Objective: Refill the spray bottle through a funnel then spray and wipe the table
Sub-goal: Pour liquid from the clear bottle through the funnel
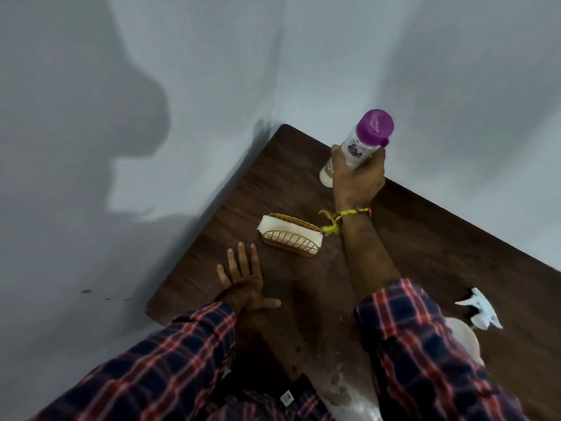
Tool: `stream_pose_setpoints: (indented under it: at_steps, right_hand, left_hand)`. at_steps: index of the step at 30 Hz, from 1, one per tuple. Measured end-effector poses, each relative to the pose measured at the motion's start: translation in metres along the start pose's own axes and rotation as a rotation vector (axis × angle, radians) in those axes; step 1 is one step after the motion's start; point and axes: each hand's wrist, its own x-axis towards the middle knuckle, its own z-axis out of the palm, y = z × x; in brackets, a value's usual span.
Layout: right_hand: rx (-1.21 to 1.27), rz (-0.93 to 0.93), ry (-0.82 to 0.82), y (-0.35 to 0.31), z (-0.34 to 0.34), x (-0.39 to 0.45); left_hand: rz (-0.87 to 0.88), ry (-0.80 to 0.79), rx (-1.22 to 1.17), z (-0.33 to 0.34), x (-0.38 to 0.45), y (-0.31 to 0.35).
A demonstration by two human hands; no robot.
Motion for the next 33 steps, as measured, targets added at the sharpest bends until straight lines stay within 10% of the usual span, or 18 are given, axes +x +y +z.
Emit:
stream_pose_setpoints:
  at_steps: [7, 12, 18, 27, 33]
  right_hand:
    - [0.102, -0.066, -0.219, -0.031, -0.122, -0.098]
    - [0.019, 0.019, -0.402, -0.018, -0.197, -0.156]
    - [0.047, 0.017, -0.566, 0.009, -0.272, -0.182]
    - [0.168, -0.03, -0.758, 0.043, -0.343, -0.172]
    - [0.079, -0.085, -0.72, 0.054, -0.375, -0.177]
  left_hand:
    - [-0.042, 0.168, -0.052, 0.006, -0.013, 0.005]
    - [0.272, 0.568, -0.8, 0.009, -0.08, 0.035]
    - [1.016, 0.113, -1.001, -0.009, -0.198, 0.1]
    - [1.039, 0.094, -0.769, 0.022, -0.245, 0.179]
    - [0.809, 0.56, -0.841, 0.08, -0.265, 0.22]
